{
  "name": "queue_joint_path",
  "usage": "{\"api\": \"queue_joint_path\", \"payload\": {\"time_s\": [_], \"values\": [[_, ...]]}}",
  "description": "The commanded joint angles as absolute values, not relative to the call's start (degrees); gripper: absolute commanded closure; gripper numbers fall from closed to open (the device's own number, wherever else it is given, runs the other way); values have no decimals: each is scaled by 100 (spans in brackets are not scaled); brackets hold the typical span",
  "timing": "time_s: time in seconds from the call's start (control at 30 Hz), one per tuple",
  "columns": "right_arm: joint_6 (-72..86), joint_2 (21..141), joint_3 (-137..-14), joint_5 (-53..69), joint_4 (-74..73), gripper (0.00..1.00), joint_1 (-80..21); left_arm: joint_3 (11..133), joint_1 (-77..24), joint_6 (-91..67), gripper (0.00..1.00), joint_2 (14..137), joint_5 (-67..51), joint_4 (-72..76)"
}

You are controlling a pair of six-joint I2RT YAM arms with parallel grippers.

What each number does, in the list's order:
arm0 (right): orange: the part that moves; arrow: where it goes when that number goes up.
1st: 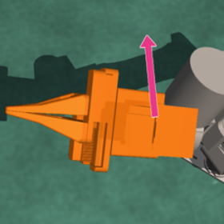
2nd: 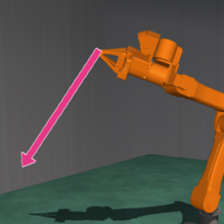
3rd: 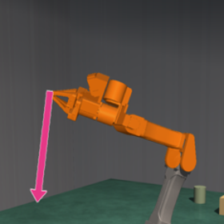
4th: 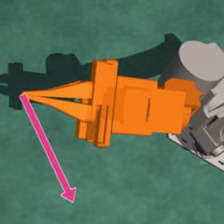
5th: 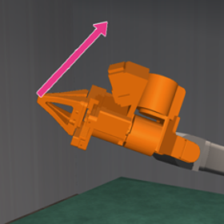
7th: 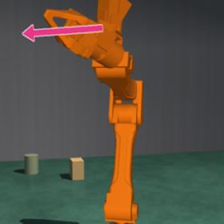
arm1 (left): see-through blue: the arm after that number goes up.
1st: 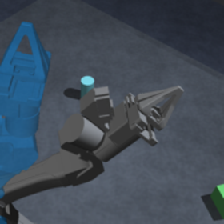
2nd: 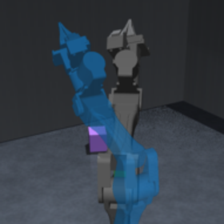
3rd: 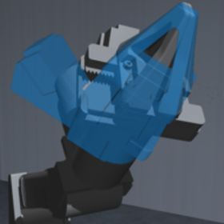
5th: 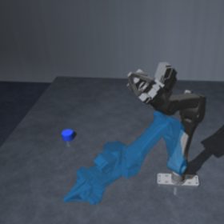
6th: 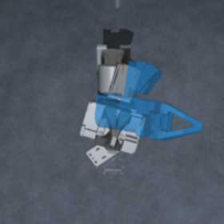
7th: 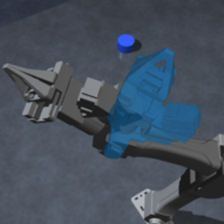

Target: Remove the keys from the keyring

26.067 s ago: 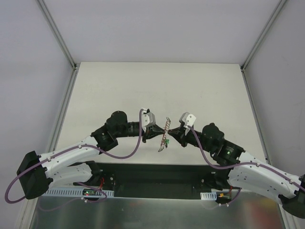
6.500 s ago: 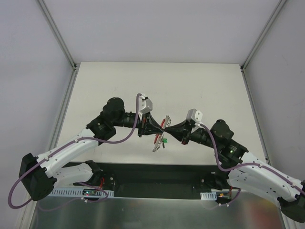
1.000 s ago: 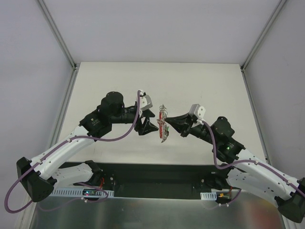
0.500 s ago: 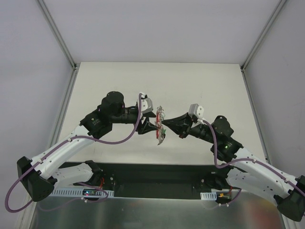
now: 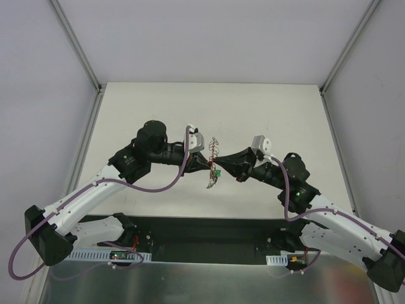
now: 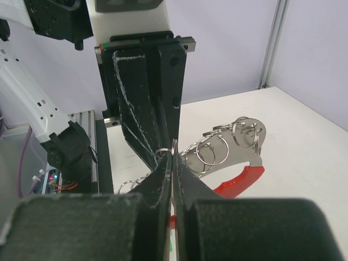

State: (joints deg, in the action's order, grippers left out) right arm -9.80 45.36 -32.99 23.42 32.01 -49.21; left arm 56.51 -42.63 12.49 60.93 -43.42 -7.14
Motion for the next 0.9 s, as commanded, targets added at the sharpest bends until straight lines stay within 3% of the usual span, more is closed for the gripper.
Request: {"api": "queue_joint_path", "payload": {"time_s": [0.0,0.87], "values": [[-633,4614,-3287,2365,4271,99,-4896,5810,-4201,1205,100,6205,-4860,-457],[-694,4685,-2874,1311,4615,99,-4887,5275,-4201,53,100,6539,-4659,641]]}}
